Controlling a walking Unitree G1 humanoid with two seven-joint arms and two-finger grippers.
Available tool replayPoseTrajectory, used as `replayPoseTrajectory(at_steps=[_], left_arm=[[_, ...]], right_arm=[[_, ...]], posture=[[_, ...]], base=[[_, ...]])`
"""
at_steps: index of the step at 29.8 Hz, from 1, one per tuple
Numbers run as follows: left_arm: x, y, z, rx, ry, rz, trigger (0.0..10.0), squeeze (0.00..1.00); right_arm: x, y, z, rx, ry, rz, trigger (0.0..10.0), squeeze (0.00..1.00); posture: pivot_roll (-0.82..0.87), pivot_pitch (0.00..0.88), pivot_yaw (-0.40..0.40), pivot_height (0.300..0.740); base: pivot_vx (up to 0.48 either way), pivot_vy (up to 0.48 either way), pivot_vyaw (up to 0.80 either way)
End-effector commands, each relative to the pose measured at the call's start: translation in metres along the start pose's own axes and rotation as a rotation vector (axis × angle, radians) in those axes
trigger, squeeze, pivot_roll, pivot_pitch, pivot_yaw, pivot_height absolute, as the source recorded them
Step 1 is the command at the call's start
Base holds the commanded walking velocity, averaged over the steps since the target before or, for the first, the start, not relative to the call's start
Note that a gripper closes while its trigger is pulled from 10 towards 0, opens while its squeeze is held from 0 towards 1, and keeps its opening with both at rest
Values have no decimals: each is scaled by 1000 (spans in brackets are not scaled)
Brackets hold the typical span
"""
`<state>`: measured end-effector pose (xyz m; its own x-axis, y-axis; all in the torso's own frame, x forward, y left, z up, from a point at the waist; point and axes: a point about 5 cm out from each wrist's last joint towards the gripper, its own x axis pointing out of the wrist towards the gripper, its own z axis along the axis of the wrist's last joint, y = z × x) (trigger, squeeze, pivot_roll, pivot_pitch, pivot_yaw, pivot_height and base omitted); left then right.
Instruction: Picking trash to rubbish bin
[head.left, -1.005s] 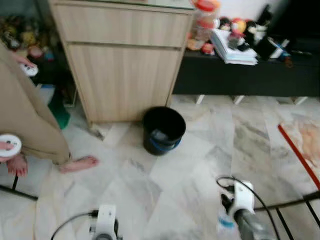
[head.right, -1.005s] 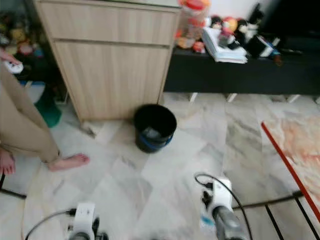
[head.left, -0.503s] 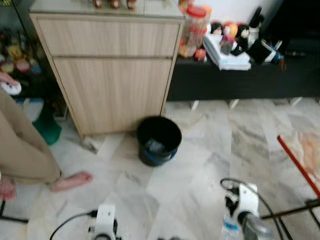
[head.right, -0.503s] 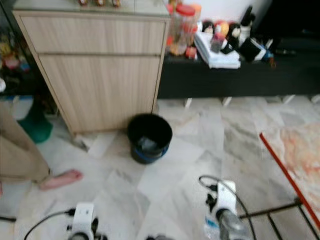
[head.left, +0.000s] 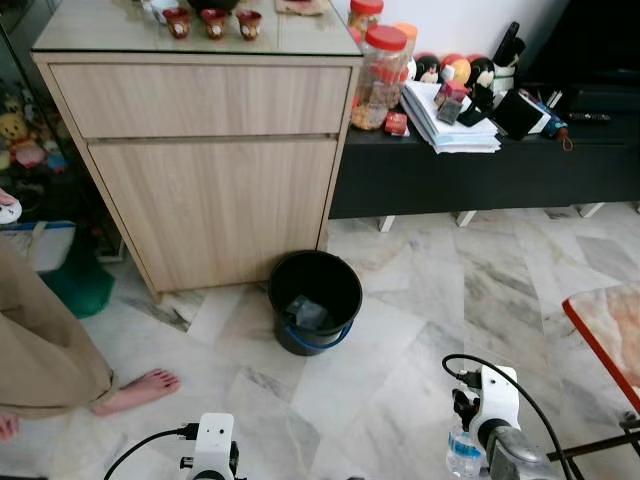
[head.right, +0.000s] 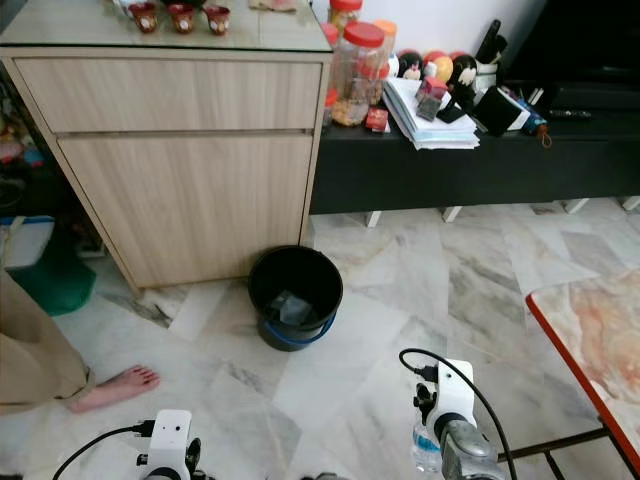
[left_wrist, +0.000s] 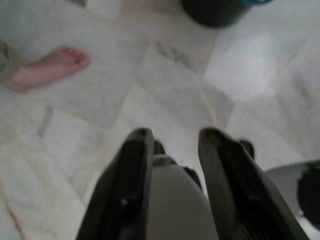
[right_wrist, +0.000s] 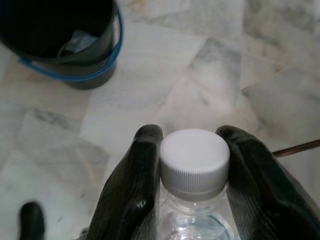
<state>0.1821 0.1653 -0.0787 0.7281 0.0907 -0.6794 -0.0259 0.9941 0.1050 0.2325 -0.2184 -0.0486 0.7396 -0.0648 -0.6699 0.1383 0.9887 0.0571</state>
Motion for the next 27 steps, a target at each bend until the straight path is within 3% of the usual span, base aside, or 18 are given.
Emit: replayPoseTrajectory(at_steps=[1, 27], left_arm=[[-11, -4, -30, 12, 119, -11, 10000, 0], [-10, -1, -30, 8, 120, -2, 10000, 0]], right_arm=[[-3, -12, -2, -3, 9, -33, 10000, 0], [-3, -13, -3, 15, 12, -42, 10000, 0]], posture=[[79, 203, -192, 740], [84, 218, -189, 740]], base=[[337, 0, 0], [340, 0, 0]])
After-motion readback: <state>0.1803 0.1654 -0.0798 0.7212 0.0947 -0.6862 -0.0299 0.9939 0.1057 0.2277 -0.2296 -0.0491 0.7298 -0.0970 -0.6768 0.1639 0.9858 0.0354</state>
